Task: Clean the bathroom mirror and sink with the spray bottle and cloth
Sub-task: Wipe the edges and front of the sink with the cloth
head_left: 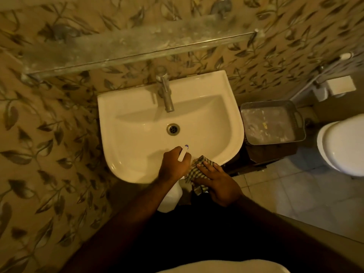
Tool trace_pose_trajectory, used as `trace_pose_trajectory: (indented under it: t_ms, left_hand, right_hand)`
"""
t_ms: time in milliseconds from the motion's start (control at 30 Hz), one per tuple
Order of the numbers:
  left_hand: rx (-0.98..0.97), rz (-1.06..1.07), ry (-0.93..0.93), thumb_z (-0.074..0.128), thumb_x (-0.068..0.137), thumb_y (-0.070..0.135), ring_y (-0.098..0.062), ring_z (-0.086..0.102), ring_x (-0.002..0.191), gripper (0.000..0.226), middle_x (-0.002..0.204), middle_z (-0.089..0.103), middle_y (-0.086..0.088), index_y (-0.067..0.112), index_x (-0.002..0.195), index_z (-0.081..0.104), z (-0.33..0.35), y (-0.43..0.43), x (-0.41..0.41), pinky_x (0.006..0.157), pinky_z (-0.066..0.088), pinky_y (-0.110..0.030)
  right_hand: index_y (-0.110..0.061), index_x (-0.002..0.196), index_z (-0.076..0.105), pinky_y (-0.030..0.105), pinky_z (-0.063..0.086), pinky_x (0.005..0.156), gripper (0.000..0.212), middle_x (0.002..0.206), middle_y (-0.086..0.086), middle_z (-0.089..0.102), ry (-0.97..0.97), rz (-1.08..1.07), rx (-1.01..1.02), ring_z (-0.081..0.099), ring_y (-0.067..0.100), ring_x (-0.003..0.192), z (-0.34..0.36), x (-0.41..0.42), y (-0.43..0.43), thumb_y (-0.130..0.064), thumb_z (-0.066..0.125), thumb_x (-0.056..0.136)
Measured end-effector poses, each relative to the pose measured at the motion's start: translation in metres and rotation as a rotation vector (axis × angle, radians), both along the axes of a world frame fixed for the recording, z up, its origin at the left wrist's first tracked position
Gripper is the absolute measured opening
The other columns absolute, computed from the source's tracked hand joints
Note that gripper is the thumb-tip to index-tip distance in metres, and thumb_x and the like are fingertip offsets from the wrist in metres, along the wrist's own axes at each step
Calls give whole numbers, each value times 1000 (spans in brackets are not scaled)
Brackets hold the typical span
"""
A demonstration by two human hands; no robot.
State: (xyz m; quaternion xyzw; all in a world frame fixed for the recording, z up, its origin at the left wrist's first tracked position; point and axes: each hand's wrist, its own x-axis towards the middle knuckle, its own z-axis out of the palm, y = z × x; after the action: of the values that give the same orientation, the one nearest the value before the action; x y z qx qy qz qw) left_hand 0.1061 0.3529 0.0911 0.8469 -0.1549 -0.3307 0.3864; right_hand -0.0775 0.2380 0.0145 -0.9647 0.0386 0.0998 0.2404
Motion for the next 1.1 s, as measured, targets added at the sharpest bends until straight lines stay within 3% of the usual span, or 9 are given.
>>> trace_pose_trajectory:
  t_ms: [200, 333, 467, 700, 867, 967, 1100]
  left_hand:
    - [8, -101, -30, 54, 88, 27, -37, 63, 55, 25, 65, 62, -14, 8, 72, 57, 8, -33, 1, 50, 55, -52]
    - [4, -171, -30, 56, 90, 27, -35, 64, 58, 25, 64, 61, -10, 8, 74, 58, 10, -53, 0, 51, 56, -51]
    - [19, -226, -27, 56, 92, 27, -32, 66, 60, 24, 70, 65, -11, 6, 80, 60, 13, -76, 4, 55, 60, -48]
    - [39, -214, -45, 55, 89, 26, -30, 68, 55, 27, 68, 66, -13, 7, 69, 52, 24, -117, 26, 48, 58, -37]
    - [33, -155, -101, 56, 90, 27, -25, 69, 59, 23, 75, 68, -9, 7, 80, 62, 34, -146, 47, 52, 61, -35]
    - [17, -156, -123, 54, 92, 26, -25, 69, 61, 20, 78, 67, -8, 9, 83, 62, 42, -162, 60, 55, 61, -35]
    - [-13, -140, -131, 55, 94, 27, -23, 66, 59, 10, 76, 61, 2, 18, 91, 60, 53, -175, 72, 44, 52, -25]
  right_hand:
    - [-31, 153, 43, 52, 13, 126, 61, 165, 5, 29, -19, -347, 71, 13, 27, 156, 7, -11, -18, -42, 30, 95]
    - [-28, 156, 39, 58, 16, 125, 61, 167, 6, 26, -26, -551, 56, 8, 26, 157, 0, -9, -34, -32, 31, 95]
    - [-28, 158, 33, 62, 19, 123, 66, 168, 9, 23, -61, -610, 42, 9, 33, 157, -13, -3, -49, -17, 50, 95]
    - [-17, 155, 40, 66, 23, 120, 66, 165, 19, 26, -89, -646, -57, 15, 43, 153, -23, 28, -97, -17, 61, 93]
    - [-17, 155, 41, 65, 24, 120, 57, 163, 21, 31, -78, -627, -95, 21, 45, 152, -24, 63, -138, -21, 41, 98]
    - [-19, 158, 35, 61, 19, 123, 63, 165, 19, 26, -84, -590, -114, 16, 42, 154, -23, 88, -162, -20, 39, 95]
    - [-17, 158, 33, 58, 15, 125, 65, 166, 18, 24, -110, -586, -121, 14, 42, 155, -14, 135, -192, -14, 47, 95]
